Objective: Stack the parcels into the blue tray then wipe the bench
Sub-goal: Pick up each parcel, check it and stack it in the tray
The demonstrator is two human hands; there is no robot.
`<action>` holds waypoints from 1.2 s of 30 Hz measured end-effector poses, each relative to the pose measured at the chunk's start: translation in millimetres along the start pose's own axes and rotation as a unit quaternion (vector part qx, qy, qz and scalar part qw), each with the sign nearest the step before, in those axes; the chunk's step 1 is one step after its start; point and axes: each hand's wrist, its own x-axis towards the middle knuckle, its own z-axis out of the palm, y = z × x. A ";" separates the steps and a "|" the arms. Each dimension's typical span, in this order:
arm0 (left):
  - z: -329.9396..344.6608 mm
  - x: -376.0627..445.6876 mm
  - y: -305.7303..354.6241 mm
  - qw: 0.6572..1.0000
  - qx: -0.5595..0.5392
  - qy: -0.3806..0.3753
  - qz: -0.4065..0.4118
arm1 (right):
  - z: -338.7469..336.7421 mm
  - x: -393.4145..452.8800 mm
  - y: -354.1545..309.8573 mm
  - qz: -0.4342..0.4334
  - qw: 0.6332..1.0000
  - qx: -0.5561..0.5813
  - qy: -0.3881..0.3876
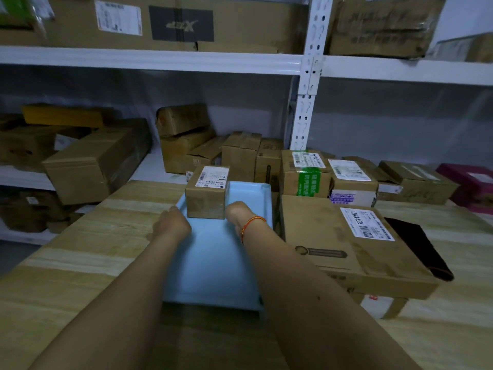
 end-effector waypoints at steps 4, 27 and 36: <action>1.6 -3.1 -9.9 0.999 0.035 -0.016 0.023 | 18.2 6.0 -4.3 -0.034 0.995 0.089 0.002; 4.9 2.8 -3.8 0.999 -0.008 0.032 0.036 | 24.6 16.3 -27.3 -0.062 0.993 0.101 0.026; -17.8 -33.2 58.1 0.983 -0.047 0.179 0.020 | -28.0 -17.6 -53.9 -0.094 0.987 0.048 0.118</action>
